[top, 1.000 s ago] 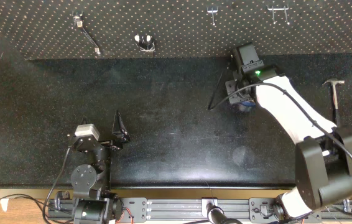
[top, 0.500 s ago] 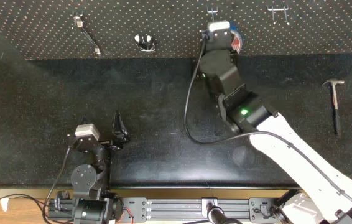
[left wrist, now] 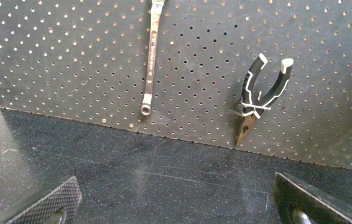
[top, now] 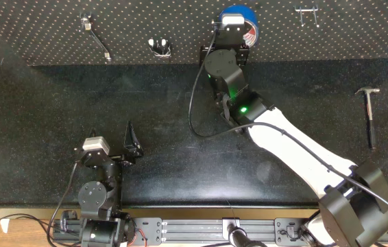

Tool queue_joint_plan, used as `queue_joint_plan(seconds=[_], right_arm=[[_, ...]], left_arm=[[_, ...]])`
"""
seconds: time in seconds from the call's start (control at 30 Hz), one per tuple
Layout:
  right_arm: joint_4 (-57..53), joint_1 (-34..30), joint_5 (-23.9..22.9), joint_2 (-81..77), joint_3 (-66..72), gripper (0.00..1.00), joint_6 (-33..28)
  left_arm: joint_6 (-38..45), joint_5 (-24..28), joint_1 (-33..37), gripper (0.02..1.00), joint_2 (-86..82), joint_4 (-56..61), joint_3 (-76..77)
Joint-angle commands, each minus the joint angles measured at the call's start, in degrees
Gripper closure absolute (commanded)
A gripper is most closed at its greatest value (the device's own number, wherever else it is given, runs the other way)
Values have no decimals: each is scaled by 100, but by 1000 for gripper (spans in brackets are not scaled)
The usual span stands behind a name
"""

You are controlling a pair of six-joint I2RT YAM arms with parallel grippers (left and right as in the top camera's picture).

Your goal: Place Tools Onto Pegboard

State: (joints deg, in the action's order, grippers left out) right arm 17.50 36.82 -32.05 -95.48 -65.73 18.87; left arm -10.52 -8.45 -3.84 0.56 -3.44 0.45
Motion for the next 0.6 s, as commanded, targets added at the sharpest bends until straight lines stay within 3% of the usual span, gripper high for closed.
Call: queue_joint_plan(seconds=[0.03,0.6], right_arm=[[387,39,-96,-243,-90,925,-225],[1008,-127,-31,-654,-90,925,-400]], left_arm=[[-11,33,13,23,-37,-28,-13],[-11,33,13,23,-37,-28,-13]])
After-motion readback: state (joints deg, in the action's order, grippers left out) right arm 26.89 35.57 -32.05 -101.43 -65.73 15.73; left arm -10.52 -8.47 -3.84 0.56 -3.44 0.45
